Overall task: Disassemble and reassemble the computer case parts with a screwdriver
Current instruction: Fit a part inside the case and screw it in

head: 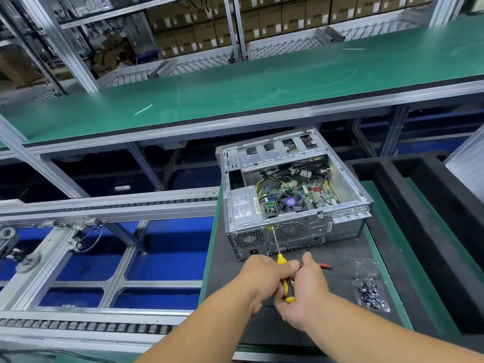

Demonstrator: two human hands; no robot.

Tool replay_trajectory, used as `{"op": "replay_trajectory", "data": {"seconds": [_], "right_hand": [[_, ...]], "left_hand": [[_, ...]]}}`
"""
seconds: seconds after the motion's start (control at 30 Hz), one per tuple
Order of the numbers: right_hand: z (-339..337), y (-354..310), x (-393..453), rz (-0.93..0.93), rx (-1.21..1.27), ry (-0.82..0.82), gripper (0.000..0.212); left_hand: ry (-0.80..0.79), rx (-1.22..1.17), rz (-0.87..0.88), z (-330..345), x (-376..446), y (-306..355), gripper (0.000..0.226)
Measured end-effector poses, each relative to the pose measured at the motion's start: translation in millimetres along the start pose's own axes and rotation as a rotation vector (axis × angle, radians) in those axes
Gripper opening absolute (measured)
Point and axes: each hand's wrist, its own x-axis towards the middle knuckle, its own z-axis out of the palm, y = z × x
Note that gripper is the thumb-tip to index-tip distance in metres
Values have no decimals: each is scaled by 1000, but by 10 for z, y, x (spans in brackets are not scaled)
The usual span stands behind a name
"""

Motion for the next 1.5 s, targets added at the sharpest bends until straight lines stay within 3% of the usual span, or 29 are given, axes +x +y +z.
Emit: {"op": "replay_trajectory", "data": {"seconds": [0.07, 0.23, 0.3, 0.4, 0.53, 0.7, 0.87, 1.07, 1.23, 1.33, 1.5], "right_hand": [[12, 4, -12, -4, -3, -10, 69], [-15, -27, 4, 6, 8, 7, 71], [-2, -16, -5, 11, 3, 8, 71], [15, -20, -16, 7, 12, 14, 66], [-18, -49, 1, -1, 18, 18, 70], [1, -29, -11, -2, 16, 5, 68], [-6, -61, -20, -6, 18, 13, 67], [18, -40, -60, 3, 8, 0, 67], [3, -54, -51, 14, 16, 6, 69], [-6, -44, -33, 14, 14, 1, 69], [3, -46, -54, 9, 0, -59, 64]], "left_hand": [[44, 22, 16, 49, 15, -6, 43], [-142, -71, -16, -85, -7, -3, 36], [-85, -20, 24, -75, -5, -1, 30], [15, 65, 51, 2, 44, -38, 42], [-153, 4, -20, -89, 5, -10, 39], [43, 37, 5, 17, 33, -10, 43], [-131, -15, -22, -35, 6, 26, 29], [67, 64, 36, 63, 0, 43, 42], [-122, -19, -44, -63, -45, 119, 31], [-49, 83, -30, -30, -35, 124, 22], [114, 117, 39, 29, 3, 53, 49]]}}
